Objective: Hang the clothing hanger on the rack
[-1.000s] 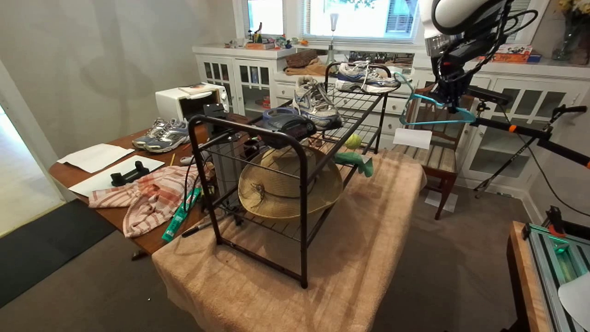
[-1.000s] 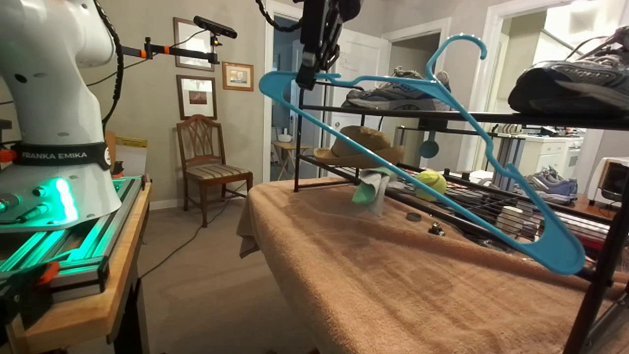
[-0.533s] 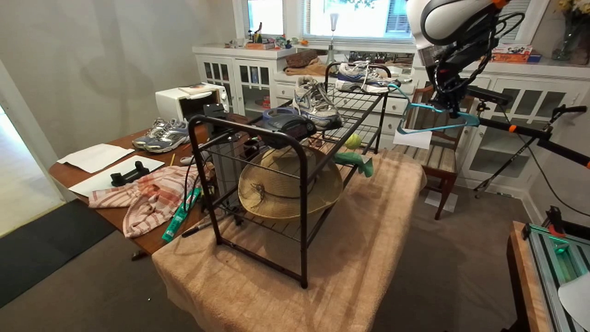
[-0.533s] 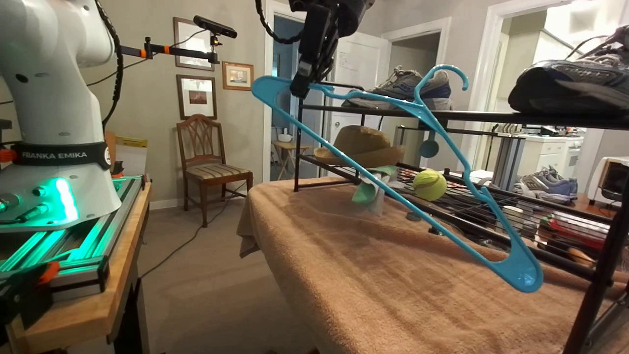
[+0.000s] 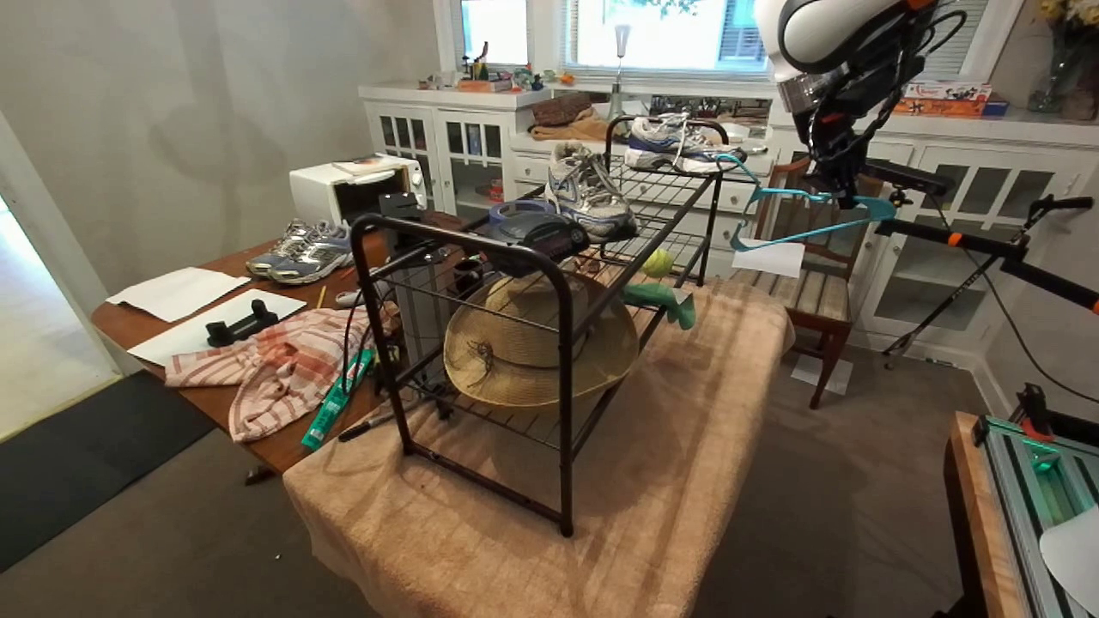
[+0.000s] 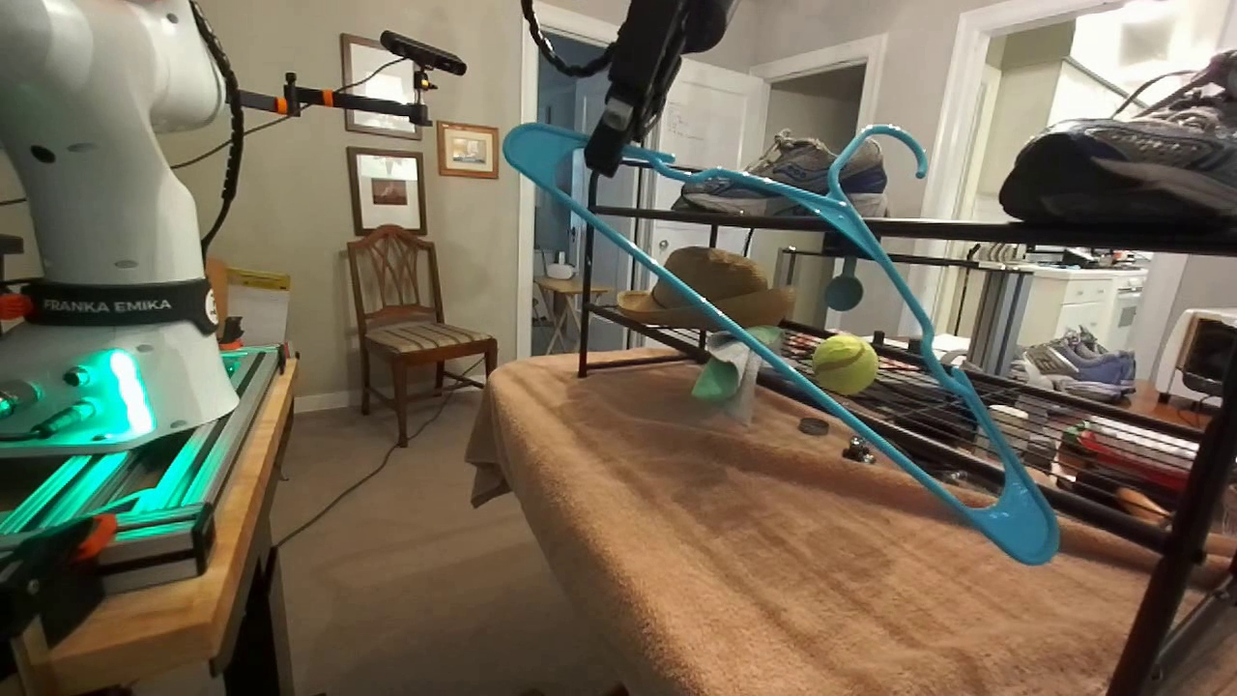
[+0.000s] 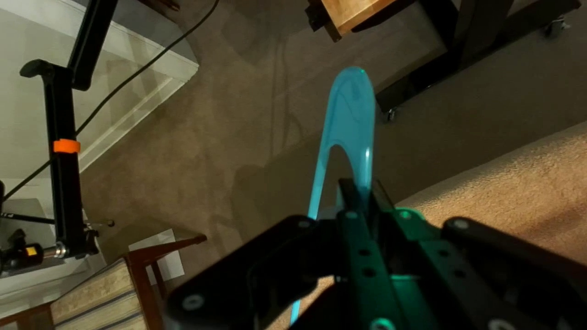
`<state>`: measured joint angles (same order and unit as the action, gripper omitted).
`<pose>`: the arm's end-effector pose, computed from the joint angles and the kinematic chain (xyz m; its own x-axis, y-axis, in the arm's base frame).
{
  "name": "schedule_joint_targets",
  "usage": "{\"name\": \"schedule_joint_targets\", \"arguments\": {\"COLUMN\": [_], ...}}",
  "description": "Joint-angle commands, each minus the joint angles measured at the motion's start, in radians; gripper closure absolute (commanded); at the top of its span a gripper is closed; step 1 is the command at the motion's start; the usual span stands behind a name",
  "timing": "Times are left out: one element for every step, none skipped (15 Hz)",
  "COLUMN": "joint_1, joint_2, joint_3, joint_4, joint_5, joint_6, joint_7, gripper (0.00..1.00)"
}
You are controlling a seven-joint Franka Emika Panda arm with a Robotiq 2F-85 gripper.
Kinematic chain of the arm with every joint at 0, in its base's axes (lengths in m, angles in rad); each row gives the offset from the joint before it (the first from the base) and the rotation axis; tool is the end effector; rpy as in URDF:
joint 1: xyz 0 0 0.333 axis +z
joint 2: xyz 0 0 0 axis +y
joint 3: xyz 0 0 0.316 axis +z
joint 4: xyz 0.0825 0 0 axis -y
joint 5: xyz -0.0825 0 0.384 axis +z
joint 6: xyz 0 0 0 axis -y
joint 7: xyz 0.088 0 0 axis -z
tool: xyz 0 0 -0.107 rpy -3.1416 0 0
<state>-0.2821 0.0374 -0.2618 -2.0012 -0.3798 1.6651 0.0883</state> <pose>0.4267 -0.2995 0.4217 0.7780 -0.5292 -0.3386 -0.4063 -0.8349 0.3714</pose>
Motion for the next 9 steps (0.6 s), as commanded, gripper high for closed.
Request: {"name": "schedule_joint_targets", "arguments": {"joint_1": [-0.007, -0.008, -0.008, -0.009, -0.008, -0.007, -0.006, -0.005, -0.004], "joint_2": [0.067, 0.081, 0.096, 0.111, 0.128, 0.143, 0.158, 0.169, 0.179], "joint_3": [-0.015, -0.017, -0.017, -0.018, -0.017, -0.016, -0.015, -0.013, -0.011], "joint_4": [0.086, 0.103, 0.120, 0.137, 0.157, 0.174, 0.195, 0.208, 0.225], "joint_5": [0.018, 0.019, 0.019, 0.020, 0.021, 0.018, 0.019, 0.016, 0.014], "joint_6": [-0.064, -0.075, -0.085, -0.097, -0.114, -0.124, -0.136, -0.143, -0.151], "joint_7": [-0.051, -0.059, -0.068, -0.073, -0.075, -0.078, -0.081, -0.082, -0.083], "gripper": [0.98, 0.98, 0.98, 0.98, 0.98, 0.98, 0.98, 0.98, 0.98]}}
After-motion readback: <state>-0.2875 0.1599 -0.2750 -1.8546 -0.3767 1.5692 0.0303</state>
